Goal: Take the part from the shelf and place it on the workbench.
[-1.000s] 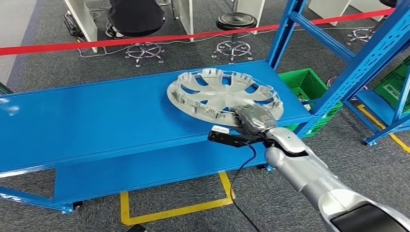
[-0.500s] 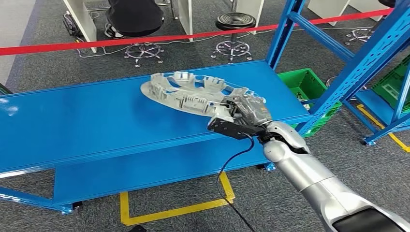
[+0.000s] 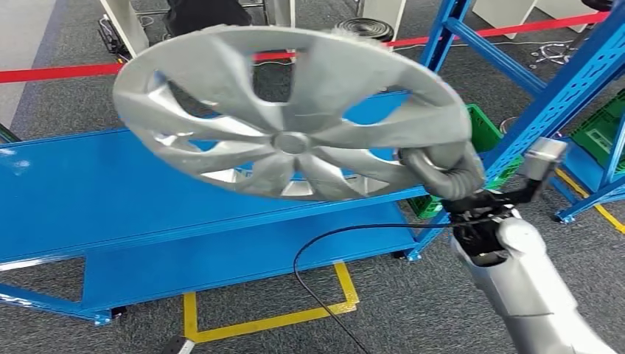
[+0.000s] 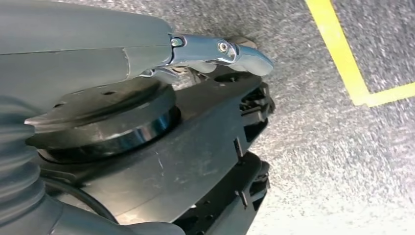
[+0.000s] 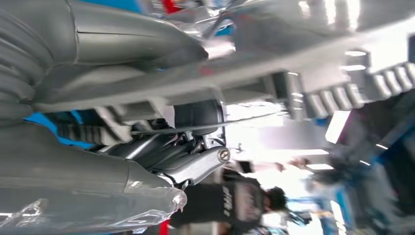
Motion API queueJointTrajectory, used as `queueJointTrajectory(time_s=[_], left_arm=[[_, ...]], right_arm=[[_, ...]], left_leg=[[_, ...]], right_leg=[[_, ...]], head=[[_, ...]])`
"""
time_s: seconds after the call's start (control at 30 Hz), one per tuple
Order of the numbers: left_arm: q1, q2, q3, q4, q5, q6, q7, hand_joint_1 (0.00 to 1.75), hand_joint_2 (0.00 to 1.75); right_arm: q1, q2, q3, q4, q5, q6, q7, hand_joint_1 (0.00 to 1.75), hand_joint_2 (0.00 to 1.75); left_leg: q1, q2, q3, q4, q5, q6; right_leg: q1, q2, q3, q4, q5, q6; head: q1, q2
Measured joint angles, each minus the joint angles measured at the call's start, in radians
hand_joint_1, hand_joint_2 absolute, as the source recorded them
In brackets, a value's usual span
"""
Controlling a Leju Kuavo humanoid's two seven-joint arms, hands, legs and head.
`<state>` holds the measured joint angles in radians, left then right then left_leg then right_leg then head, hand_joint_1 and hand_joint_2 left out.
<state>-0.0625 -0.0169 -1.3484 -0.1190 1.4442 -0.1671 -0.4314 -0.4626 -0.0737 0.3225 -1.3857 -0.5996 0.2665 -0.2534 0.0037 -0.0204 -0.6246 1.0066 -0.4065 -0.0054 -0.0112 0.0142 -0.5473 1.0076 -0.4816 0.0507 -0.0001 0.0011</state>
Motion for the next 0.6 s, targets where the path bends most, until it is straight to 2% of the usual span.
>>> queueJointTrajectory(time_s=[0.23, 0.33, 0.4, 0.43, 0.47, 0.53, 0.57, 0.6], left_arm=[[0.007, 0.003, 0.045, 0.000, 0.025, -0.008, 0.027, 0.00, 1.75], [0.011, 0.002, 0.062, 0.000, 0.039, 0.018, 0.032, 0.00, 1.75], [0.013, -0.001, 0.069, 0.000, 0.042, 0.035, 0.044, 0.00, 1.75], [0.014, -0.003, 0.071, 0.000, 0.043, 0.039, 0.049, 0.00, 1.75], [0.014, -0.005, 0.073, 0.000, 0.043, 0.042, 0.052, 0.00, 1.75], [0.015, -0.008, 0.077, 0.000, 0.044, 0.047, 0.056, 0.00, 1.75], [0.016, -0.009, 0.079, 0.000, 0.044, 0.049, 0.058, 0.00, 1.75], [0.016, -0.010, 0.080, 0.000, 0.044, 0.050, 0.058, 0.00, 1.75]], right_arm=[[0.171, -0.045, -0.129, -0.223, -0.056, 0.051, -0.023, 1.75, 1.75], [0.239, -0.052, -0.185, -0.322, -0.065, 0.054, -0.038, 1.75, 1.75], [0.292, -0.055, -0.218, -0.388, -0.059, 0.057, -0.050, 1.75, 1.75], [0.314, -0.056, -0.231, -0.414, -0.055, 0.059, -0.056, 1.75, 1.75], [0.334, -0.057, -0.244, -0.438, -0.050, 0.060, -0.060, 1.75, 1.75], [0.369, -0.058, -0.267, -0.476, -0.044, 0.061, -0.067, 1.75, 1.75], [0.386, -0.058, -0.277, -0.492, -0.041, 0.061, -0.070, 1.75, 1.75], [0.401, -0.058, -0.287, -0.504, -0.039, 0.061, -0.071, 1.75, 1.75]], left_leg=[[-0.007, 0.001, 0.000, 0.001, -0.005, 0.006], [-0.012, 0.001, 0.001, 0.001, -0.005, 0.015], [-0.009, 0.002, 0.008, -0.010, 0.001, 0.023], [-0.006, 0.004, 0.011, -0.017, 0.003, 0.027], [-0.005, 0.005, 0.013, -0.021, 0.005, 0.029], [-0.005, 0.007, 0.014, -0.022, 0.005, 0.030], [-0.005, 0.007, 0.014, -0.021, 0.005, 0.030], [-0.005, 0.007, 0.014, -0.021, 0.005, 0.030]], right_leg=[[-0.008, 0.001, 0.001, -0.002, -0.001, 0.007], [-0.013, 0.002, 0.004, -0.006, 0.000, 0.016], [-0.013, 0.000, 0.001, 0.001, -0.010, 0.023], [-0.012, -0.001, -0.011, 0.026, -0.030, 0.024], [-0.011, -0.003, -0.033, 0.074, -0.060, 0.025], [-0.010, -0.004, -0.095, 0.212, -0.123, 0.026], [-0.010, -0.004, -0.120, 0.264, -0.136, 0.026], [-0.010, -0.005, -0.129, 0.281, -0.129, 0.026]], head=[[0.000, 0.000], [0.000, 0.000], [0.000, 0.000], [0.001, 0.000], [0.002, 0.000], [0.002, 0.000], [0.002, 0.000], [0.003, 0.000]])
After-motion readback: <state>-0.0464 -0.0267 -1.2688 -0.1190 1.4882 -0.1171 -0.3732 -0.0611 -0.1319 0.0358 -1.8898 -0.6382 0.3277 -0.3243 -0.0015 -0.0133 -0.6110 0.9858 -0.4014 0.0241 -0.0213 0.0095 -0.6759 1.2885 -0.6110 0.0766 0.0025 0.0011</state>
